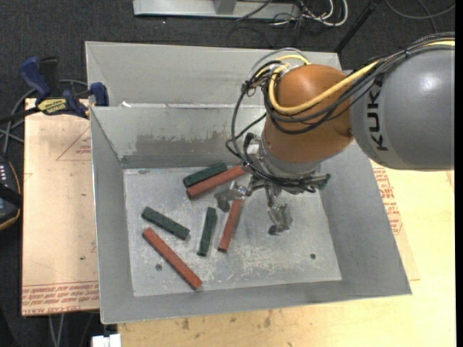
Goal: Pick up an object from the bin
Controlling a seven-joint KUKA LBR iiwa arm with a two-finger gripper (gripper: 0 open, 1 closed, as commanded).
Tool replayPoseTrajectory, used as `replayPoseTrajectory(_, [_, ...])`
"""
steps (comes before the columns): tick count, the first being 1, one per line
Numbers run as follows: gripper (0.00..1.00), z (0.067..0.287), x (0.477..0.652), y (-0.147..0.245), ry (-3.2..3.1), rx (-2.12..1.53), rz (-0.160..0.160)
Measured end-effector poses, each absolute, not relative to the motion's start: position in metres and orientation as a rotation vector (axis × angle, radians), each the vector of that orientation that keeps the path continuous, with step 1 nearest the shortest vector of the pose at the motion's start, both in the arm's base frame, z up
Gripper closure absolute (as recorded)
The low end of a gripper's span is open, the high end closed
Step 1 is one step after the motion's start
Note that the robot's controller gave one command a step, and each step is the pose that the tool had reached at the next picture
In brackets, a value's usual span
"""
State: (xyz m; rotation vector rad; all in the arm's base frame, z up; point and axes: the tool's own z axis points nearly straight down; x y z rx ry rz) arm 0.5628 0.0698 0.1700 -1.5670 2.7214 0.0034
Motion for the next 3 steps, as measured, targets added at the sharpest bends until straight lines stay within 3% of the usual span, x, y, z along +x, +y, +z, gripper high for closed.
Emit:
replayPoseTrajectory(1, [0.0,0.069,0.596,0.077,2.572,-1.796,0.006])
replayPoseTrajectory(2, [1.0,0.075,0.599,0.078,2.565,-1.79,0.0])
replayPoseTrajectory(3, [1.0,0.238,0.594,0.145,2.424,-1.979,-0.004])
